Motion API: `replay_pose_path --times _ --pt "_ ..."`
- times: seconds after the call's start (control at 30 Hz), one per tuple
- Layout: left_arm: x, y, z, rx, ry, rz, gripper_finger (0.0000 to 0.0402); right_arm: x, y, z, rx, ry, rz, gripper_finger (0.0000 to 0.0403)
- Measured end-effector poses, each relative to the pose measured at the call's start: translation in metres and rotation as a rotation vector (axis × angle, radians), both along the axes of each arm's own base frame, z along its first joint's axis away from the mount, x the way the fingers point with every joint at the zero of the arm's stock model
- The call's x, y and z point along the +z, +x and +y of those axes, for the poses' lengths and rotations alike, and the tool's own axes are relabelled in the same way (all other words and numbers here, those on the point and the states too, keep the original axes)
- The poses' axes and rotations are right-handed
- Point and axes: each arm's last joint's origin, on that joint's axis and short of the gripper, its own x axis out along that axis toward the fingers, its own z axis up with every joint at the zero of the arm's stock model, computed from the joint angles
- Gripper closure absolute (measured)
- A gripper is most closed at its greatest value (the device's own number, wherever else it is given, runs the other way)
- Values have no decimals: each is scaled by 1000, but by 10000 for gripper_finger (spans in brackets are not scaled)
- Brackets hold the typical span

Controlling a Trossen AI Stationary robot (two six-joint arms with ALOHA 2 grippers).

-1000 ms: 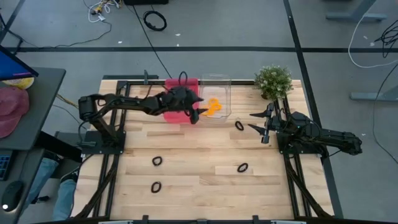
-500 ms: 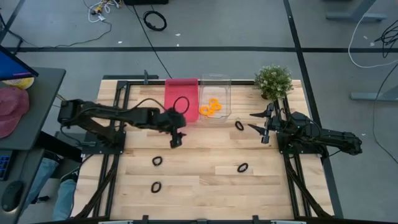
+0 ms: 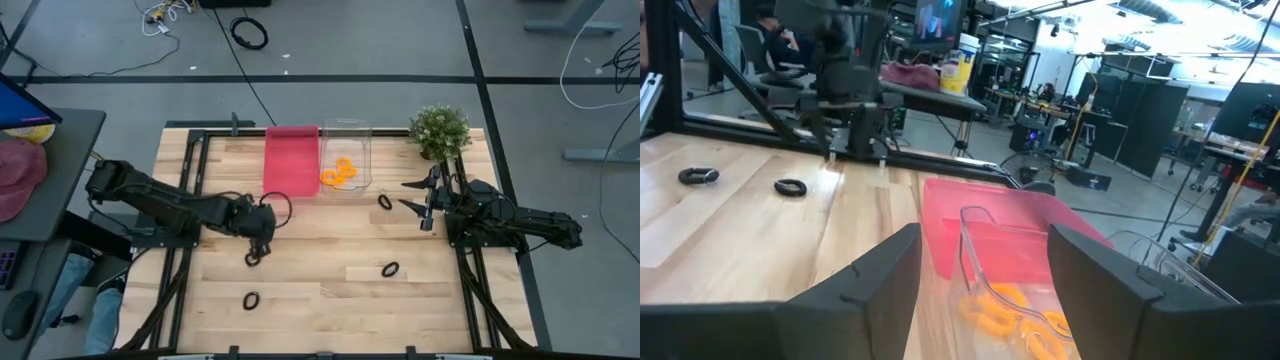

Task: Sort spring keychains
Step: Put the black spring keychain into the red bin

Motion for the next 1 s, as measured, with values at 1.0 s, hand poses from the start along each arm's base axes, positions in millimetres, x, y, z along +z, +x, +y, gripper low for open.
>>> replay_pose_path --times 1.0 --pt "-36 -28 -59 230 -101 65 170 0 0 0 0 0 0 182"
